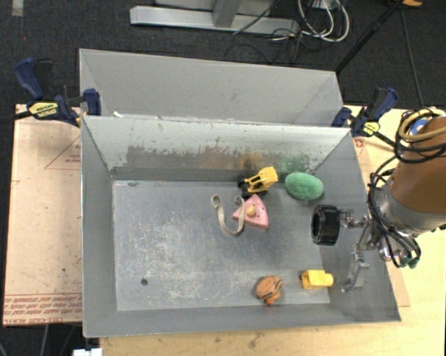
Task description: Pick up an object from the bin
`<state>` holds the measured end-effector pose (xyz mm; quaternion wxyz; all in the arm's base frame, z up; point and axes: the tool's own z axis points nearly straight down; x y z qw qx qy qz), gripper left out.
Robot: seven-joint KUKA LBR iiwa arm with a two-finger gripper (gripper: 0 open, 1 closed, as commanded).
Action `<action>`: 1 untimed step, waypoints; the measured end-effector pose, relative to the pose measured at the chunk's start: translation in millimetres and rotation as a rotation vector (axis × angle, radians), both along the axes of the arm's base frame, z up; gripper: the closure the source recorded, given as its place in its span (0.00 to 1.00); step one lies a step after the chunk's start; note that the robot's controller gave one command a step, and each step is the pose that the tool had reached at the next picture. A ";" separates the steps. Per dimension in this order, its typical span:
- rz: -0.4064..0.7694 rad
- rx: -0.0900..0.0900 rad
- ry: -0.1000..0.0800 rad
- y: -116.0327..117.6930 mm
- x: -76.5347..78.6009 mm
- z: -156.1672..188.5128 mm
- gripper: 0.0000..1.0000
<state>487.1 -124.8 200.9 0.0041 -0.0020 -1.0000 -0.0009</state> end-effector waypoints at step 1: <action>0.004 -0.002 -0.008 0.6 1.7 4.3 0.00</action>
Offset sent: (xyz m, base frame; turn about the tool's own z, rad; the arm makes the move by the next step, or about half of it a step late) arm 0.0128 0.0037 -0.0827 -0.1156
